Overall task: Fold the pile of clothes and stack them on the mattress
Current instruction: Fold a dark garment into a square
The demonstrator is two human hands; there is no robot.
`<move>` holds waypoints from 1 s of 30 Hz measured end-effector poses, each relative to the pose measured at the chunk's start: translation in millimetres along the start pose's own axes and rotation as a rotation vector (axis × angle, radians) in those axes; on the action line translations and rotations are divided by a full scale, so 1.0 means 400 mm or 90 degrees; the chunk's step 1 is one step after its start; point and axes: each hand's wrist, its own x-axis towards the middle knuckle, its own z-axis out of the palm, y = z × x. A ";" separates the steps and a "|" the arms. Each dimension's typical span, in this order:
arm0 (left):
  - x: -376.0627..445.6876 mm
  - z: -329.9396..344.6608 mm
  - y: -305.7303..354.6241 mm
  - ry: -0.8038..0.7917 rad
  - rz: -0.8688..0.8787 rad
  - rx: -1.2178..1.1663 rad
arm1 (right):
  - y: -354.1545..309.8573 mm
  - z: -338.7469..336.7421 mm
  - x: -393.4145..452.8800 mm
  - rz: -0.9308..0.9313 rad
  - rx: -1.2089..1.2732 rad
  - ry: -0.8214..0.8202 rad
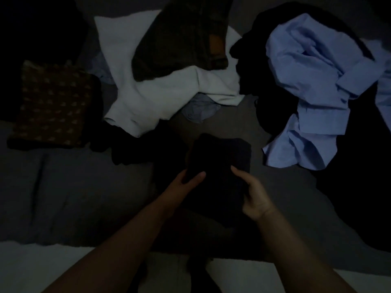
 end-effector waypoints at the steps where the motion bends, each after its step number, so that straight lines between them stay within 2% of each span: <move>1: -0.016 -0.027 0.027 -0.023 -0.026 -0.040 | -0.004 0.028 -0.009 0.002 -0.002 -0.019; 5: -0.092 -0.154 0.113 -0.068 -0.153 -0.224 | 0.000 0.174 -0.033 0.018 -0.019 -0.077; 8: -0.141 -0.279 0.141 -0.072 -0.101 -0.250 | 0.029 0.318 -0.017 0.025 -0.077 -0.090; 13: -0.186 -0.598 0.191 0.000 -0.052 -0.275 | 0.144 0.602 0.079 -0.001 -0.230 -0.133; 18: -0.171 -1.010 0.296 0.041 -0.011 -0.257 | 0.339 0.940 0.209 -0.079 -0.265 -0.116; 21: -0.146 -1.166 0.352 0.036 0.000 -0.300 | 0.399 1.076 0.265 -0.078 -0.293 -0.111; 25: -0.095 -1.320 0.411 0.040 0.123 -0.394 | 0.400 1.265 0.389 -0.268 -0.421 -0.032; 27: -0.064 -1.359 0.427 0.027 0.144 -0.495 | 0.362 1.345 0.466 -0.356 -0.537 -0.050; 30: 0.007 -1.394 0.411 -0.018 0.077 -0.607 | 0.306 1.437 0.579 -0.322 -0.689 -0.081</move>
